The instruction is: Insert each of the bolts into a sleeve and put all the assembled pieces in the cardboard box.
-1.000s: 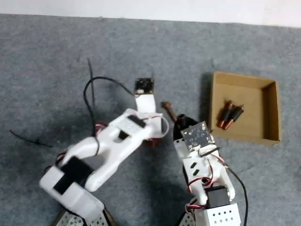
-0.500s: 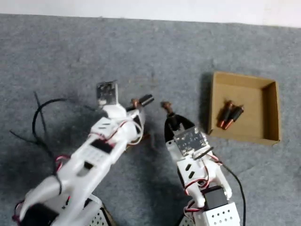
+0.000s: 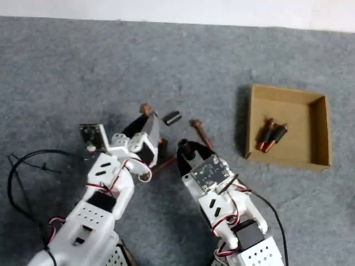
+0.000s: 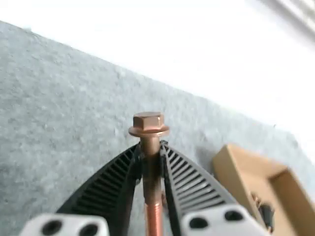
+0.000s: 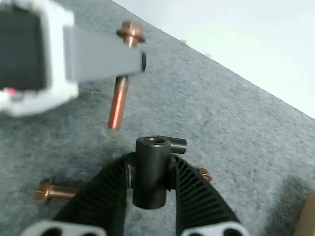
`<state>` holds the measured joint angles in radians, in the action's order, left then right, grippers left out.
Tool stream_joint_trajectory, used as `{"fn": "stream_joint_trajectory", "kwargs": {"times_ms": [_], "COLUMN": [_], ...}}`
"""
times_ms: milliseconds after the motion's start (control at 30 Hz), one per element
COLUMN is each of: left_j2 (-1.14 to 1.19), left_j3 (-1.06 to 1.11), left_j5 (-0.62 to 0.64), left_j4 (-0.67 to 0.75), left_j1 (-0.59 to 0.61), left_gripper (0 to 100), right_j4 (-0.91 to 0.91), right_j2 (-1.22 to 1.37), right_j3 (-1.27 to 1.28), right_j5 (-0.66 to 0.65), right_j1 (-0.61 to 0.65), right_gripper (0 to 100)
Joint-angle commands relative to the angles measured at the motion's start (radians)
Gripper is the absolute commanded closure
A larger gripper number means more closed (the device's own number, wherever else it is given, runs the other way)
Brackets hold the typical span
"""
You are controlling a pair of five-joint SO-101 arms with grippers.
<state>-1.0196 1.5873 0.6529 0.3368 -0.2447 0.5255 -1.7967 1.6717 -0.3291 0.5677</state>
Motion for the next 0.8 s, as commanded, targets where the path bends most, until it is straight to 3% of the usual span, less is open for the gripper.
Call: {"fn": "stream_joint_trajectory", "kwargs": {"times_ms": [0, 100, 267, 533, 767], "left_j2": [-0.12, -0.216, -0.344, -0.513, -0.615], "left_j3": [0.005, 0.031, 0.108, 0.116, 0.116], "left_j5": [0.15, 0.241, 0.239, 0.132, 0.13], "left_j4": [0.026, 0.023, 0.014, -0.23, -0.367], "left_j1": [0.071, 0.105, 0.056, -0.079, -0.09], "left_gripper": [100, 99, 99, 99, 99], "right_j4": [-0.036, -0.036, -0.041, -0.041, -0.041], "right_j2": [-0.015, -0.015, -0.015, -0.024, -0.024], "right_j3": [0.119, 0.119, 0.119, 0.119, 0.119], "right_j5": [-0.052, -0.152, -0.163, -0.219, -0.221], "right_j1": [0.036, 0.068, 0.077, 0.117, 0.116], "right_gripper": [99.4, 99.4, 99.4, 99.4, 99.4]}}
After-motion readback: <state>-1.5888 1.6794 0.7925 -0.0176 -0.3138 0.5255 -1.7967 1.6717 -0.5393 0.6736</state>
